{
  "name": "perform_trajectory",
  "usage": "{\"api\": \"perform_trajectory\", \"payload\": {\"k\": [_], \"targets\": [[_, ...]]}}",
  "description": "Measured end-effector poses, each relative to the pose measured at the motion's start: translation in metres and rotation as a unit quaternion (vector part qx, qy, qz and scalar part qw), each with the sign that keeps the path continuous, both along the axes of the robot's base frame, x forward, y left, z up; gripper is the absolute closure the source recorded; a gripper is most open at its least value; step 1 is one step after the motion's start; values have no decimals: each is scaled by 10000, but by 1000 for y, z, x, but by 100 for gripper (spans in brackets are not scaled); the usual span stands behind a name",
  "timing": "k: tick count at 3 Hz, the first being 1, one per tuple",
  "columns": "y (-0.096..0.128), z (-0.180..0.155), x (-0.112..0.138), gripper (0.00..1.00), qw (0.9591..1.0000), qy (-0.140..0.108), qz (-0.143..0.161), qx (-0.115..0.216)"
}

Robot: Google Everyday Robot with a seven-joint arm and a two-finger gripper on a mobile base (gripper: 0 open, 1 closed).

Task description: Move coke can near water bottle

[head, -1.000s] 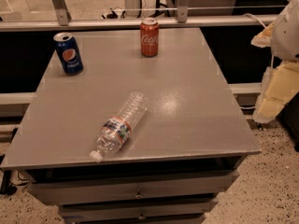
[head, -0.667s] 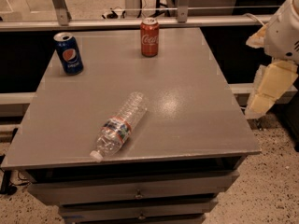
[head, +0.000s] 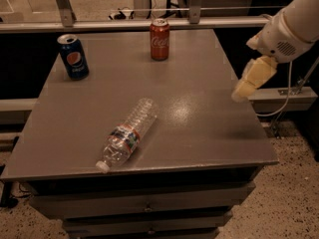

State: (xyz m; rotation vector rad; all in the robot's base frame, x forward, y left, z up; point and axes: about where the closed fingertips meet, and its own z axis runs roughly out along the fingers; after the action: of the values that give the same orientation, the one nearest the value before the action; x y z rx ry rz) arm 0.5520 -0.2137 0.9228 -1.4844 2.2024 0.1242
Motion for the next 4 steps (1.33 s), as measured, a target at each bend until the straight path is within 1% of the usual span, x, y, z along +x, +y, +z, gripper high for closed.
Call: {"api": "perform_trajectory", "payload": {"k": [1, 2, 3, 4], "targets": [[4, -12, 62, 0, 9969, -265, -303, 674], [24, -14, 121, 0, 9866, -518, -520, 1457], [58, -6, 164, 0, 9709, -744, -582, 2199], [99, -4, 200, 0, 9573, -920, -581, 2677]]}}
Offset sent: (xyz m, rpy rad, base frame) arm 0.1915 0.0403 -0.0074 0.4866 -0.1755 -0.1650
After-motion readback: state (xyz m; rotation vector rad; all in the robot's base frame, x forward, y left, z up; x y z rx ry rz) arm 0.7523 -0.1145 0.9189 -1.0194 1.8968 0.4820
